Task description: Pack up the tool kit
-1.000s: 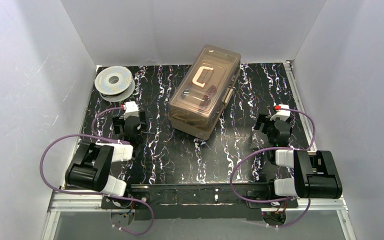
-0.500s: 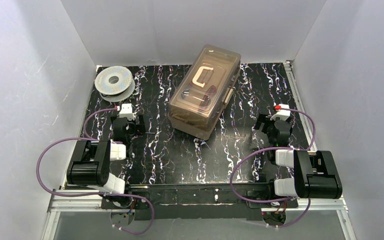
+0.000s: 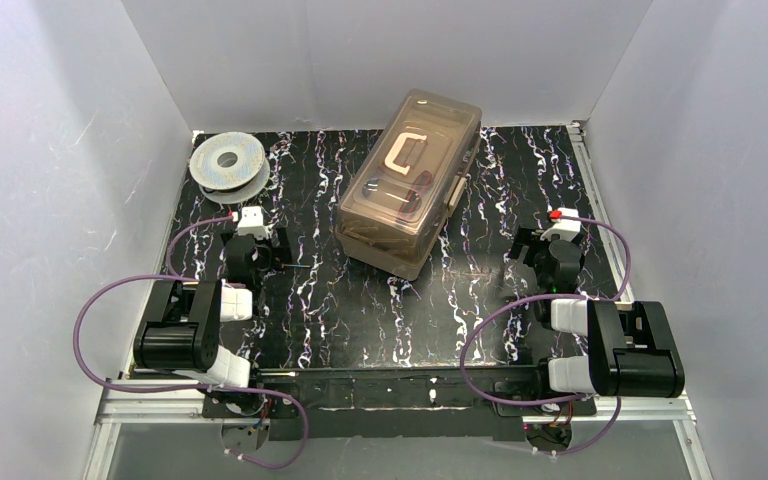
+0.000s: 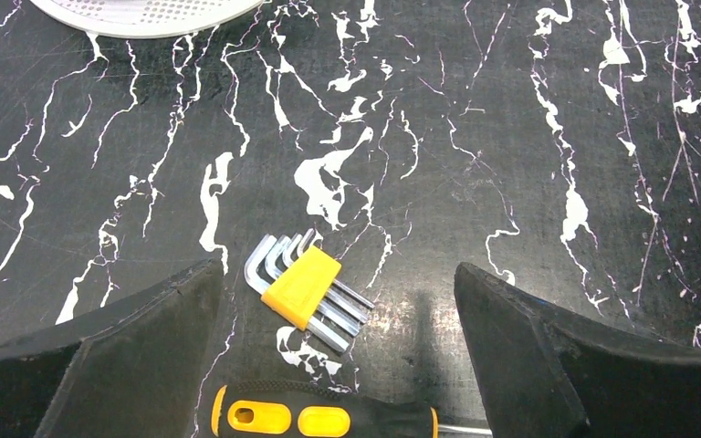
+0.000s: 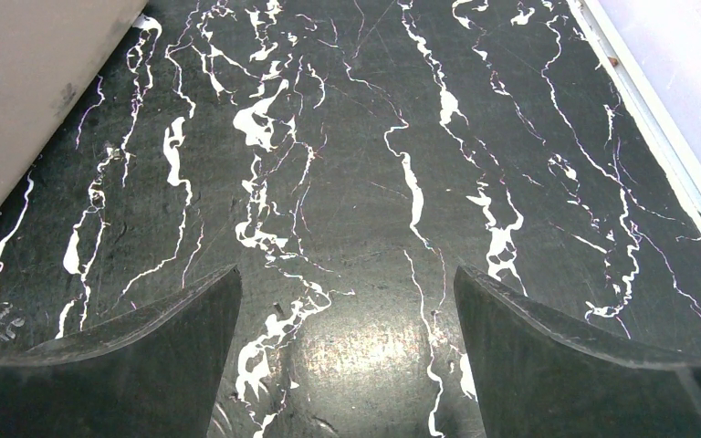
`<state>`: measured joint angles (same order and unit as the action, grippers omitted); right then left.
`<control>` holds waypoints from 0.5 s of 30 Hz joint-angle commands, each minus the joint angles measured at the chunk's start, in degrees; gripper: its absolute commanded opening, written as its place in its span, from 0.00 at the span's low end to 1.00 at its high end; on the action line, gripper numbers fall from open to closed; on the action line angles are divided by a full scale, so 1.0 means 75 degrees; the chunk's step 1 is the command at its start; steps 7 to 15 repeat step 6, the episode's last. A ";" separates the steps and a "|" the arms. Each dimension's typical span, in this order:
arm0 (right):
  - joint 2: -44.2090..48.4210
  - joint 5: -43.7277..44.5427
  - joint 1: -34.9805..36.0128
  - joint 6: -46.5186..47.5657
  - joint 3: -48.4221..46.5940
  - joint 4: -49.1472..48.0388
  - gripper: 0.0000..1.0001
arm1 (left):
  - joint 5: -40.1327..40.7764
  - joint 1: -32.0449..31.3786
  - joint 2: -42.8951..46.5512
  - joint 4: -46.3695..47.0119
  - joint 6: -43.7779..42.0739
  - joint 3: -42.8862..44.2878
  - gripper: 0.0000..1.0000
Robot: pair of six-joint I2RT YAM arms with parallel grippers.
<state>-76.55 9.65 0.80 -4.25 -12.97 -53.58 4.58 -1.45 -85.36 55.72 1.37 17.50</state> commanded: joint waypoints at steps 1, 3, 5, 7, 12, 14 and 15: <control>0.0082 -0.0025 -0.0024 0.0016 -0.0228 -0.0391 0.94 | -0.0071 0.0019 0.0051 0.0162 0.0029 -0.0019 0.98; 0.0079 -0.0029 -0.0024 0.0016 -0.0234 -0.0391 0.94 | -0.0065 0.0018 0.0055 0.0106 0.0035 -0.0007 0.98; 0.0081 -0.0027 -0.0024 0.0016 -0.0235 -0.0391 0.94 | -0.0071 0.0024 0.0044 0.0140 0.0032 -0.0012 0.98; 0.0082 -0.0029 -0.0024 0.0016 -0.0228 -0.0391 0.94 | -0.0052 0.0020 0.0068 0.0158 0.0028 -0.0030 0.98; 0.0082 -0.0029 -0.0024 0.0016 -0.0228 -0.0391 0.94 | -0.0052 0.0020 0.0068 0.0158 0.0028 -0.0030 0.98; 0.0082 -0.0029 -0.0024 0.0016 -0.0228 -0.0391 0.94 | -0.0052 0.0020 0.0068 0.0158 0.0028 -0.0030 0.98; 0.0082 -0.0029 -0.0024 0.0016 -0.0228 -0.0391 0.94 | -0.0052 0.0020 0.0068 0.0158 0.0028 -0.0030 0.98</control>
